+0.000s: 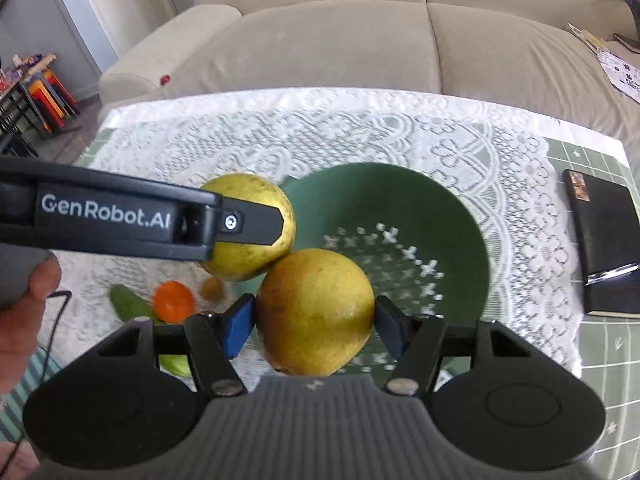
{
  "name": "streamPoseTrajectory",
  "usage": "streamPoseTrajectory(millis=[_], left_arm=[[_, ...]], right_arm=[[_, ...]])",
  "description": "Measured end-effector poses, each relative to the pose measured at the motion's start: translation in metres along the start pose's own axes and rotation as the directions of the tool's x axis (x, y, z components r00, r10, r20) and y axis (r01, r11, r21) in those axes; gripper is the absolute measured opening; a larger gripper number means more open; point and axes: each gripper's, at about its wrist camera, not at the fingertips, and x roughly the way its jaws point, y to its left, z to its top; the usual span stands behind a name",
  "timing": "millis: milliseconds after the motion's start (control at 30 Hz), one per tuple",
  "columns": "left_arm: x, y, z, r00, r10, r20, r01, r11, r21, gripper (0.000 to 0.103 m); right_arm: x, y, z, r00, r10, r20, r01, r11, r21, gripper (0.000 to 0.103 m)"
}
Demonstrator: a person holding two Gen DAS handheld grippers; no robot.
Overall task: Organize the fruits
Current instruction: 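Carry the pear in the left tool and apple in the right tool into the green colander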
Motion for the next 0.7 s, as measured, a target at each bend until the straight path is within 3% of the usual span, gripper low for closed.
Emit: streamPoseTrajectory(millis=[400, 700], left_arm=[[0.054, -0.015, 0.008, 0.986, 0.068, -0.155, -0.052, 0.993, 0.103, 0.076], [0.077, -0.021, 0.004, 0.971, 0.125, -0.204, -0.088, 0.979, 0.182, 0.075]], right_arm=[[0.047, -0.032, 0.008, 0.987, 0.024, -0.157, -0.036, 0.997, -0.074, 0.062], [0.071, -0.033, 0.005, 0.976, 0.017, -0.217, -0.046, 0.991, -0.129, 0.062]])
